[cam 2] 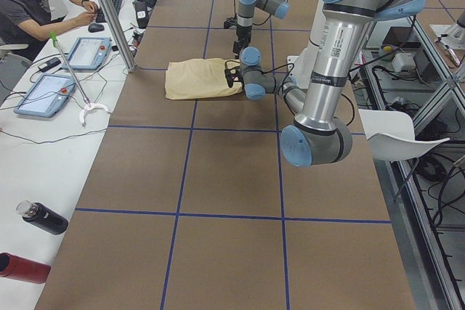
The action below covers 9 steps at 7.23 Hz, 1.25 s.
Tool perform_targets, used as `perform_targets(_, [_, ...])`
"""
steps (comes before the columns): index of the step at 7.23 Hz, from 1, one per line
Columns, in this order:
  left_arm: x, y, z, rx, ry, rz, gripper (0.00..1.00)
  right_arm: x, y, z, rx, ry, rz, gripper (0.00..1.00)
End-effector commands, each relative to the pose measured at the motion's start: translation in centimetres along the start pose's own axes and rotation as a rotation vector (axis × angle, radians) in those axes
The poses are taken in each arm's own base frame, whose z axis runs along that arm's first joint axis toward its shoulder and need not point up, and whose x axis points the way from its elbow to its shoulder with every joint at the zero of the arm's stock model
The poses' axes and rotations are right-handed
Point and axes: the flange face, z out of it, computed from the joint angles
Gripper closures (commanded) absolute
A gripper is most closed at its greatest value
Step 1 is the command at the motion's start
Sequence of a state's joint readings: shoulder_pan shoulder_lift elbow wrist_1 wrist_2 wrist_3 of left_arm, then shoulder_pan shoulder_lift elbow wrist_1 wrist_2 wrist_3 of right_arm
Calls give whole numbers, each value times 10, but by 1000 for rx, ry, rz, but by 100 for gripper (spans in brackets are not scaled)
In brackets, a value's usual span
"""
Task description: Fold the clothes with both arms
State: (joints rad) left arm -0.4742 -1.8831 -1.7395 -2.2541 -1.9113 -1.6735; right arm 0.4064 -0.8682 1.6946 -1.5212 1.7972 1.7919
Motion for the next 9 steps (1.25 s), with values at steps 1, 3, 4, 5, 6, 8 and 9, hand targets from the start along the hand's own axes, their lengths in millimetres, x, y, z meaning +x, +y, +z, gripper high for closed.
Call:
perform_targets(1, [2, 0, 0, 1, 4, 2, 100, -24, 16, 36, 26, 61, -1, 0])
perform_targets(3, [0, 0, 1, 1, 0, 0, 100, -27, 16, 49, 30, 84, 1, 0])
perform_targets(4, [0, 0, 0, 1, 0, 0, 100, -25, 14, 56, 33, 96, -4, 0])
perform_targets(5, [3, 1, -1, 1, 6, 2, 100, -21, 12, 60, 33, 97, -2, 0])
perform_targets(6, [3, 1, -1, 1, 6, 2, 100, -16, 11, 65, 34, 108, -1, 0])
perform_targets(8, [4, 1, -1, 1, 7, 3, 100, -13, 9, 77, 36, 131, -8, 0])
perform_targets(9, [5, 1, -1, 0, 9, 3, 100, -14, 10, 76, 32, 132, -11, 0])
